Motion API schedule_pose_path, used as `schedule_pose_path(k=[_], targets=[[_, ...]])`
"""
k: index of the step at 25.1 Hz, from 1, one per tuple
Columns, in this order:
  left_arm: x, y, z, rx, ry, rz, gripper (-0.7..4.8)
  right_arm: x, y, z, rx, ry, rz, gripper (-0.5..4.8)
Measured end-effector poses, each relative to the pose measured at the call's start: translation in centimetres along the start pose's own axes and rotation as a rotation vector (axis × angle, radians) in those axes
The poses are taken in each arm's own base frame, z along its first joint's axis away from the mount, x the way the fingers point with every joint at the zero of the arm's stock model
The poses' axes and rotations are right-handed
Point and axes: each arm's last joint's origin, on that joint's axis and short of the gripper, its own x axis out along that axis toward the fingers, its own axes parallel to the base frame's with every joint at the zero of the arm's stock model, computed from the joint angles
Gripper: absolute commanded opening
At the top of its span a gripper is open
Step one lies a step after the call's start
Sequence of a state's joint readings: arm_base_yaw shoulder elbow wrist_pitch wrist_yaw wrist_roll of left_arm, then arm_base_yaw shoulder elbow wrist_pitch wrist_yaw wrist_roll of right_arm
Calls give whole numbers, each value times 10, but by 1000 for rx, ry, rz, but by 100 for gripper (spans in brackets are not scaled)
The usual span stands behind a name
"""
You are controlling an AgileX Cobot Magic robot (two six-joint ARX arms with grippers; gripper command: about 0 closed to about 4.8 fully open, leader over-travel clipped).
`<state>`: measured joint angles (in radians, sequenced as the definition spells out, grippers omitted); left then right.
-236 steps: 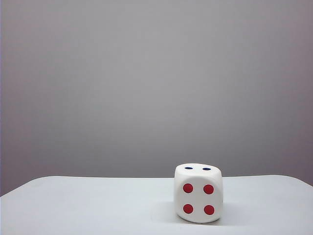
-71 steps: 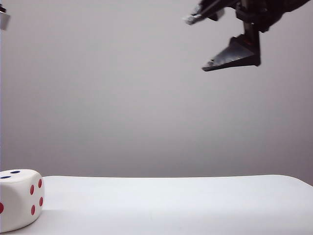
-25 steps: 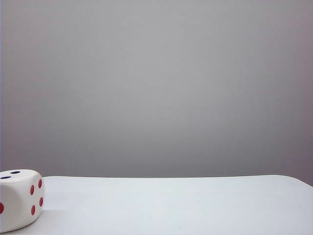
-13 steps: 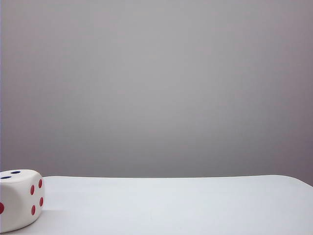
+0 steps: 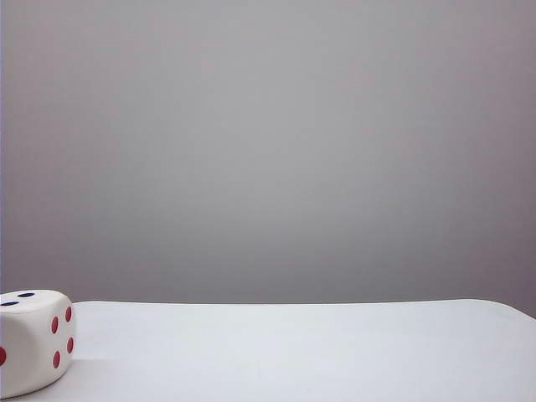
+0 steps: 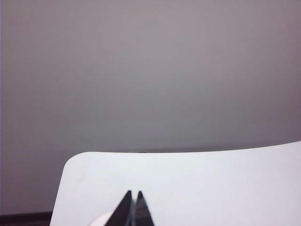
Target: Pick up the dice on the table and roll the dice.
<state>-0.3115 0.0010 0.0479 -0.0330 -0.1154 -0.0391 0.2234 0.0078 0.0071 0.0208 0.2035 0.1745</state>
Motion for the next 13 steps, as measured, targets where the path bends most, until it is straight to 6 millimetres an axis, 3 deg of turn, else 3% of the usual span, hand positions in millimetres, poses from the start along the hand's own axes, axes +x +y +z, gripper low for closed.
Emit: schedule_pose_path(k=[5, 8, 13], targets=[[1, 0, -6, 2, 18, 1, -5, 0, -2, -5, -28, 43, -47, 2], [3, 1, -19, 7, 77, 5, -5, -1, -3, -10, -42, 97, -57, 33], [3, 4, -19, 15, 77, 34, -5, -1, -4, -14, -53, 144, -64, 36]])
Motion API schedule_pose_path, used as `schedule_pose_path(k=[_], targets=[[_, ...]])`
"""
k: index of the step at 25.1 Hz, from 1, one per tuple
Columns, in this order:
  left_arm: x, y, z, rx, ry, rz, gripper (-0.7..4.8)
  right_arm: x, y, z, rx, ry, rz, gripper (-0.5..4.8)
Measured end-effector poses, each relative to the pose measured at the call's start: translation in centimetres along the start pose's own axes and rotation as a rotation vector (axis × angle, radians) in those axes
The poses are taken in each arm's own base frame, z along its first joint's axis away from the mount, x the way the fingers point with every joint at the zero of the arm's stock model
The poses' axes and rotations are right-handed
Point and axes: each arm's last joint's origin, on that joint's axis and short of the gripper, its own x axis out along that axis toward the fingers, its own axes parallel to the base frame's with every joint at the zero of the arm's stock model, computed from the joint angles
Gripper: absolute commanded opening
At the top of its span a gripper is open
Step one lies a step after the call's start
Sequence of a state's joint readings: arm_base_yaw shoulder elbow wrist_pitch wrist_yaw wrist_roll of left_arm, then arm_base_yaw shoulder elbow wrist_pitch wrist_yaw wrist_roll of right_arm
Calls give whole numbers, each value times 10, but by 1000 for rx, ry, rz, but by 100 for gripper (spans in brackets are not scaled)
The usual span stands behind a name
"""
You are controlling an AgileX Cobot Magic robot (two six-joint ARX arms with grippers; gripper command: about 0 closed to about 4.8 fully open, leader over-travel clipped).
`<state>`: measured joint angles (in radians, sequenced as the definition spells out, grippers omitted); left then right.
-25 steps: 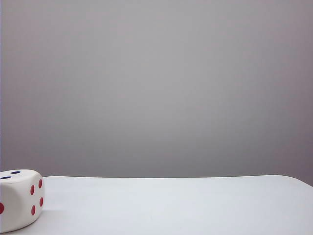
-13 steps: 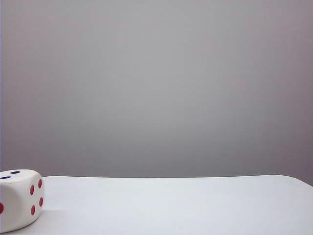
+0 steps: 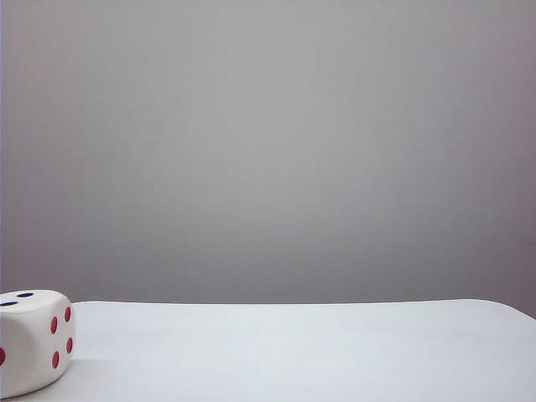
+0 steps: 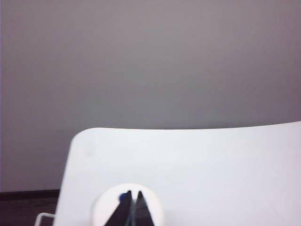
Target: Pick up the dice on the table and roll the dice.
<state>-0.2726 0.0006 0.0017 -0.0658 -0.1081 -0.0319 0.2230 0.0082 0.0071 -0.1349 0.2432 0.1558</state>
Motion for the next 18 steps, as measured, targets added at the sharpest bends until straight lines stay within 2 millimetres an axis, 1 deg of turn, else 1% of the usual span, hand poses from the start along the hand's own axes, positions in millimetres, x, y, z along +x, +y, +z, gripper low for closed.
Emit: schedule_pose_path(k=[2, 5, 6, 7, 10, 12, 18], targets=[[0, 6, -1, 6, 15, 40, -5, 0, 0, -2, -6, 24, -3, 36], [0, 12, -2, -1, 19, 46, -4, 0, 0, -2, -6, 25, 0, 30], [0, 13, -2, -1, 19, 52, -3, 0, 0, -2, -6, 25, 0, 4], [0, 14, -1, -1, 18, 66, -2, 0, 0, -2, -6, 25, 0, -5], [0, 15, -4, -3, 46, 67, -2, 0, 1, -3, -7, 33, 33, -5], [0, 14, -9, -17, 102, 58, -2, 0, 1, -3, -8, 43, 53, -5], [-1, 14, -9, -21, 104, 61, -2, 2, 1, -6, -17, 82, 50, -5]])
